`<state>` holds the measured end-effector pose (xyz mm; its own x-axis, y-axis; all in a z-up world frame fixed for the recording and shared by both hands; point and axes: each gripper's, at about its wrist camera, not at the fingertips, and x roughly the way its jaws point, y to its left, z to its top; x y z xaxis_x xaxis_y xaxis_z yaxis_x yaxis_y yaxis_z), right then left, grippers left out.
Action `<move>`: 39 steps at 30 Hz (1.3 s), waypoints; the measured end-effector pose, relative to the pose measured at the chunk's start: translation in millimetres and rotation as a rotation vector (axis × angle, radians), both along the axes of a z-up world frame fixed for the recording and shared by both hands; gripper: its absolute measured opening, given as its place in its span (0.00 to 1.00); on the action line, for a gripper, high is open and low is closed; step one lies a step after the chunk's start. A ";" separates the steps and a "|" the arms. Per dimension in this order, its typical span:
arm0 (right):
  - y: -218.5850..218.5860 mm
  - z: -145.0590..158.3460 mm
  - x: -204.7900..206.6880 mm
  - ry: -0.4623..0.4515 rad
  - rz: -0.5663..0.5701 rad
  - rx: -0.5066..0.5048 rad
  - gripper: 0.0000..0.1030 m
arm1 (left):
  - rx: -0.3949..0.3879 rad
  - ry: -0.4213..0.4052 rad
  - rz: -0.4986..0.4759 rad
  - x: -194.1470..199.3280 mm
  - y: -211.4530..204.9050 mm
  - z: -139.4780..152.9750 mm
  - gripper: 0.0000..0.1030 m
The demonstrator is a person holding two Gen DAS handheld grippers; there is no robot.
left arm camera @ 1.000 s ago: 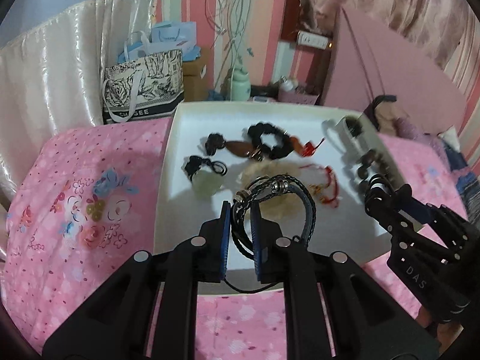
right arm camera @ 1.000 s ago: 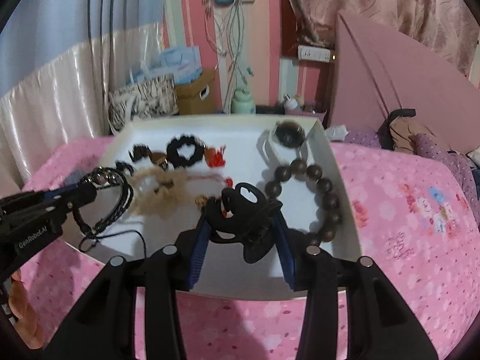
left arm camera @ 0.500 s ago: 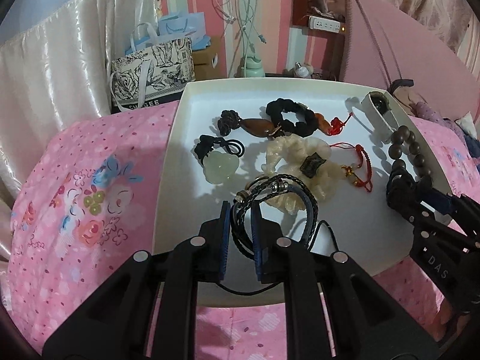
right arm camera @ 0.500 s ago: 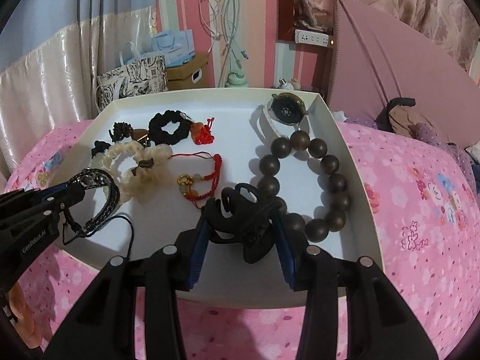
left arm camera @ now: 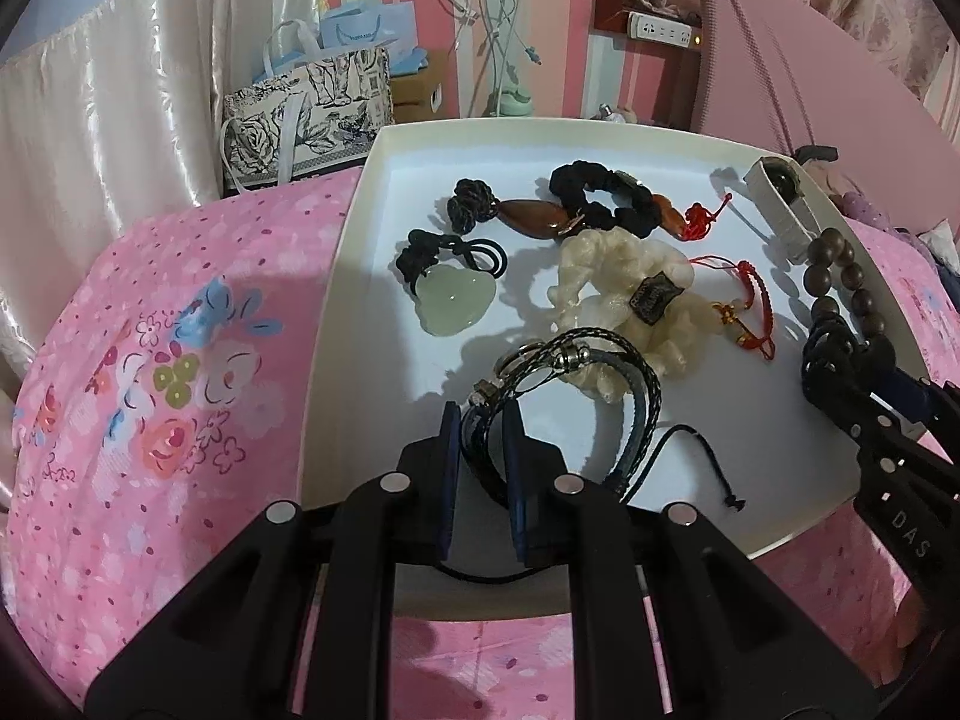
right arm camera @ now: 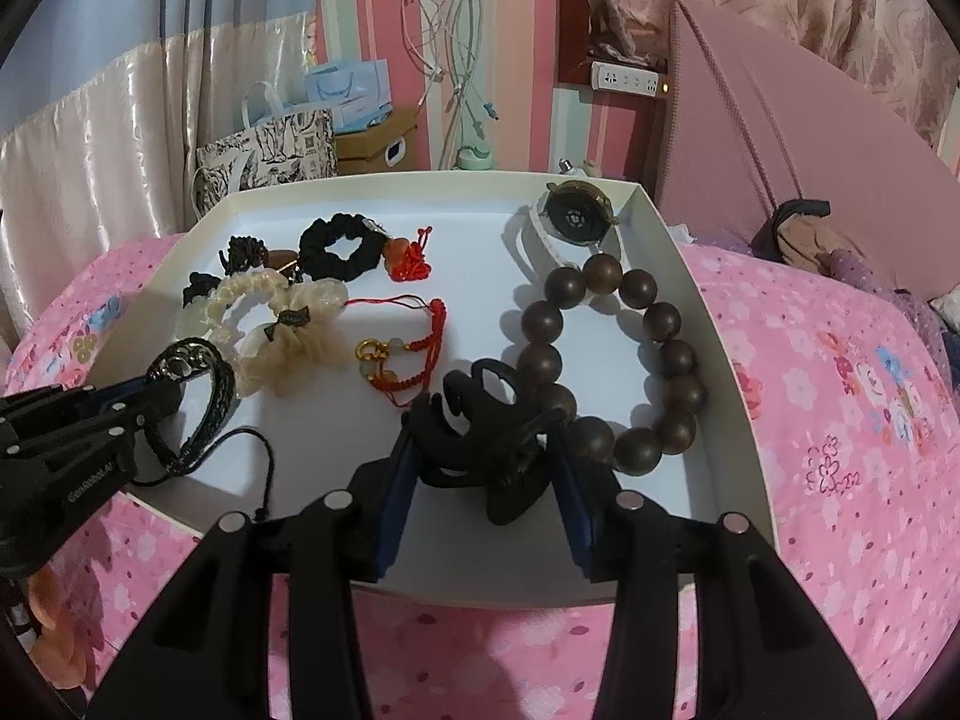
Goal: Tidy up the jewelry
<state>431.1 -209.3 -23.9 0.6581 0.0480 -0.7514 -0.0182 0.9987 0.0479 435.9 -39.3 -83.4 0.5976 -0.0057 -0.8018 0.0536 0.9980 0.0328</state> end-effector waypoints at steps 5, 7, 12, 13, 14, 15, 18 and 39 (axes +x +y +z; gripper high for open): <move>2.0 -2.0 -2.9 0.006 0.006 -0.009 0.48 | 0.000 -0.003 -0.002 -1.3 -0.5 1.4 0.23; -0.1 -2.4 -3.5 0.010 0.008 0.011 0.52 | 0.005 -0.018 0.001 -3.4 -0.9 4.5 0.35; -7.7 8.5 -8.3 -0.011 0.003 0.042 0.56 | -0.004 -0.044 -0.002 -10.2 -4.1 17.4 0.52; -10.0 11.3 -9.4 -0.015 0.002 0.056 0.56 | -0.008 -0.050 -0.011 -12.1 -6.4 20.9 0.53; -12.5 14.7 -10.6 -0.022 -0.001 0.069 0.56 | -0.006 -0.058 -0.016 -13.6 -7.7 24.1 0.57; -15.8 19.4 -11.9 -0.030 -0.006 0.084 0.60 | -0.001 -0.071 -0.021 -16.0 -9.5 29.6 0.64; -26.3 37.2 -19.6 -0.084 -0.039 0.105 0.81 | -0.013 -0.125 -0.022 -24.5 -8.4 53.1 0.81; -19.2 147.7 -232.1 -0.265 -0.113 0.064 0.98 | -0.018 -0.378 0.052 -254.7 39.4 159.6 0.97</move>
